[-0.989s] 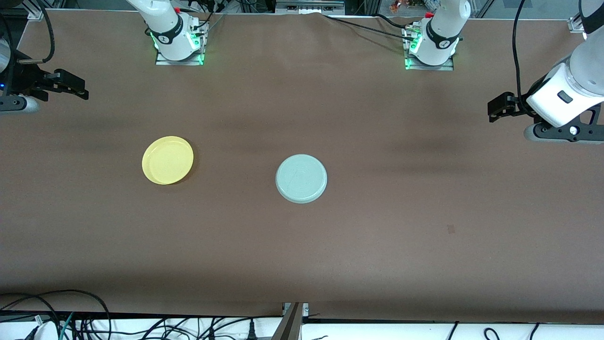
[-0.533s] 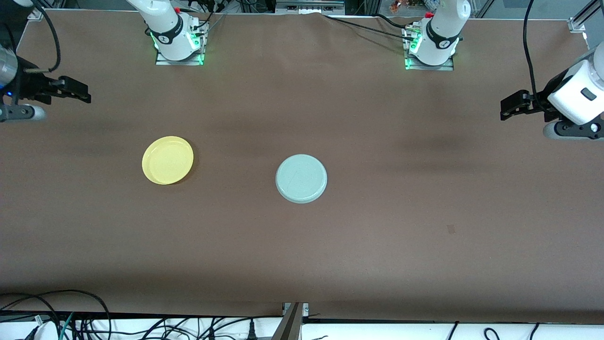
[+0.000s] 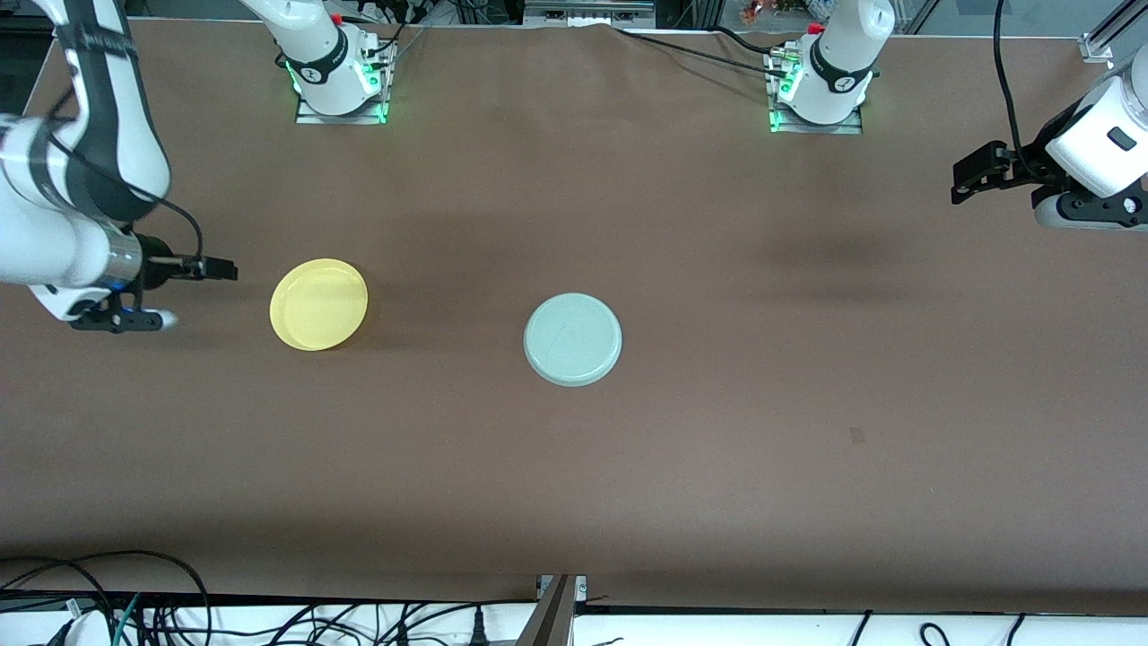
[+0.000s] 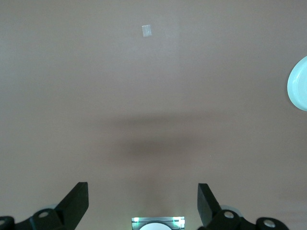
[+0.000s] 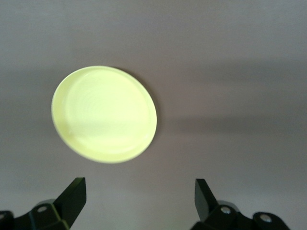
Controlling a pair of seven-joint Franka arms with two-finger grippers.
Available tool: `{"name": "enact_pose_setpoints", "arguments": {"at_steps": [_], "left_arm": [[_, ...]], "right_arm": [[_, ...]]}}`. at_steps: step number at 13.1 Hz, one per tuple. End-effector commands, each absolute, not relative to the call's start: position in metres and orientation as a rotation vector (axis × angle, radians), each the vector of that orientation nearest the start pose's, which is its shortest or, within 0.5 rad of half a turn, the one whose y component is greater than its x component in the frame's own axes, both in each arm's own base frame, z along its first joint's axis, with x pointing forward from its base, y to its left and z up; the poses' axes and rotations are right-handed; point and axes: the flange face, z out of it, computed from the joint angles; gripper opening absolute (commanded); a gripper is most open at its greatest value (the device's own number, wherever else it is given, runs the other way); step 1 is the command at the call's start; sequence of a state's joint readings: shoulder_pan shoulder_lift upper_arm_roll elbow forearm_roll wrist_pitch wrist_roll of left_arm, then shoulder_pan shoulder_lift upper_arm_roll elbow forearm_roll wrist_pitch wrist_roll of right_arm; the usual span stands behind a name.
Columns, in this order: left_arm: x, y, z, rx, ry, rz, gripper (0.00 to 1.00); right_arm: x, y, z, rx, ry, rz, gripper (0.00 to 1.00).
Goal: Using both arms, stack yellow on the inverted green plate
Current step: 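Reach the right gripper to the yellow plate's rim and grasp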
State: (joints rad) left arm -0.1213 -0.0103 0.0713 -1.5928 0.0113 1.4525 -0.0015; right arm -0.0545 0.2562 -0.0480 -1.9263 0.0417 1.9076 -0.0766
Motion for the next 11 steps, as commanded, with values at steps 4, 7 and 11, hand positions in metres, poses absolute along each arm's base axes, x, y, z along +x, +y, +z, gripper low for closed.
{"name": "enact_pose_setpoints", "arguments": {"at_steps": [4,7,11], "left_arm": [[0.541,-0.022,0.615,-3.133,0.146,0.120,1.00],[0.544,-0.022,0.628,-3.127,0.139,0.082,1.00],[0.548,-0.028,0.622,-3.124,0.165,0.098,1.00]], "right_arm": [[0.568,-0.071,0.244,-2.968,0.095,0.388,1.00],[0.572,-0.079,0.203,-2.924,0.055,0.317,0.98],[0.562,-0.095,0.167,-2.864,0.122,0.327,0.66]]}}
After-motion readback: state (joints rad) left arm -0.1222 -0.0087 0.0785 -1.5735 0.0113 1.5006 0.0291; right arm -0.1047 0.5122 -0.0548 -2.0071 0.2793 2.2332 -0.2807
